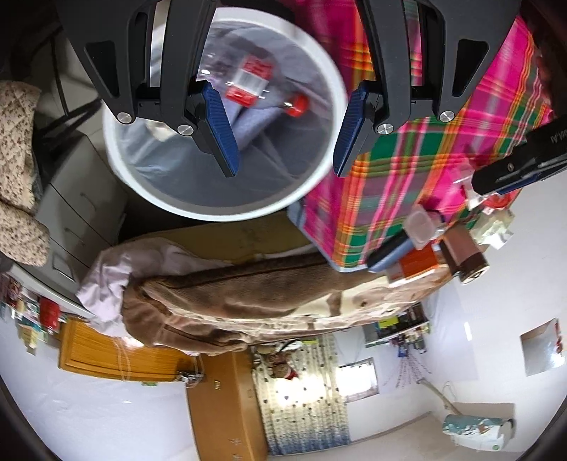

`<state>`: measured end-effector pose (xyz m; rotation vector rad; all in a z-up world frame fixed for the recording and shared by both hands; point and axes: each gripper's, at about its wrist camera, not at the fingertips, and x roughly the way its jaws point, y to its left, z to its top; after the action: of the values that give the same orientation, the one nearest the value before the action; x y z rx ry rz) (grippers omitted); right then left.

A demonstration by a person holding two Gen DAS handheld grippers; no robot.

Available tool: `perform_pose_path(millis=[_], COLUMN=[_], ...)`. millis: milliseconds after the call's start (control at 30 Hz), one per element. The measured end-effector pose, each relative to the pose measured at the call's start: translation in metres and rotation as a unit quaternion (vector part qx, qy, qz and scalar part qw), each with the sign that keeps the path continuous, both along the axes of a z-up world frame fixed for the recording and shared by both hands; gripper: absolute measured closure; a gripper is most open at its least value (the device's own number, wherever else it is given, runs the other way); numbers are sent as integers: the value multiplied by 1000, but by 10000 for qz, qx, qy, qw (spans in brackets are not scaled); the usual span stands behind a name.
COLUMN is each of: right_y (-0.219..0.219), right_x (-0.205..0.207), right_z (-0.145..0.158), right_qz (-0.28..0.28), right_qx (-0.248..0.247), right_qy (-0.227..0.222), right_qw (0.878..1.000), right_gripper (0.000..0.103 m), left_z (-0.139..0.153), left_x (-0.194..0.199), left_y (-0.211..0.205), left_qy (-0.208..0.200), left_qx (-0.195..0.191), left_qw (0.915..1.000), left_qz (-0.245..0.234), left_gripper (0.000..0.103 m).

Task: Collect trash
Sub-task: 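Move both open tools back over the cluttered table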

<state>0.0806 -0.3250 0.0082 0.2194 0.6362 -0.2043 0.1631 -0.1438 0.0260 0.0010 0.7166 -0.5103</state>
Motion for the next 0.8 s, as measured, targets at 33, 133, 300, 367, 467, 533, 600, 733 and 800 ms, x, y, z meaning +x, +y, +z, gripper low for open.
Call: perform_pose_path(millis=[33,133,300,367,467,533,600,733,800], right_y=[4,14,34,43,57,68,79,97,107], right_x=[3,10,24,28,37,44,51,65,74], right_z=[1,1,1,1,-2,-3,-5,-6,-8], right_qz=[51,180,404,493,662,835,973,1204,1317], right_qx=[12,62,114,123,196,196,159,268,314], right_qy=[-6,-28,-7,17,51,111,154,247,311], right_qw=[10000,9998,9991,9987,9976,9963,9950,9921,9903], right_gripper=[46,39,39,39,39,39,39,39,39], left_z=[1,3,6,5,3,0,-3,-9,-11], left_x=[3,8,20,26,34,39,46,58,65], left_y=[10,31,67,83,105,118,132,156,168], left_qy=[-11,-36,-62,-39,-8,15,76,166,216], left_qx=[-35,-63,-50,-72,-64,-65,-117,-107,-186], left_qw=[10000,9995,9977,9967,9945,9930,9915,9871,9861], left_qz=[84,319,673,811,1043,1175,1296,1589,1637], left_gripper=[30,30,30,30,30,29,29,29,29])
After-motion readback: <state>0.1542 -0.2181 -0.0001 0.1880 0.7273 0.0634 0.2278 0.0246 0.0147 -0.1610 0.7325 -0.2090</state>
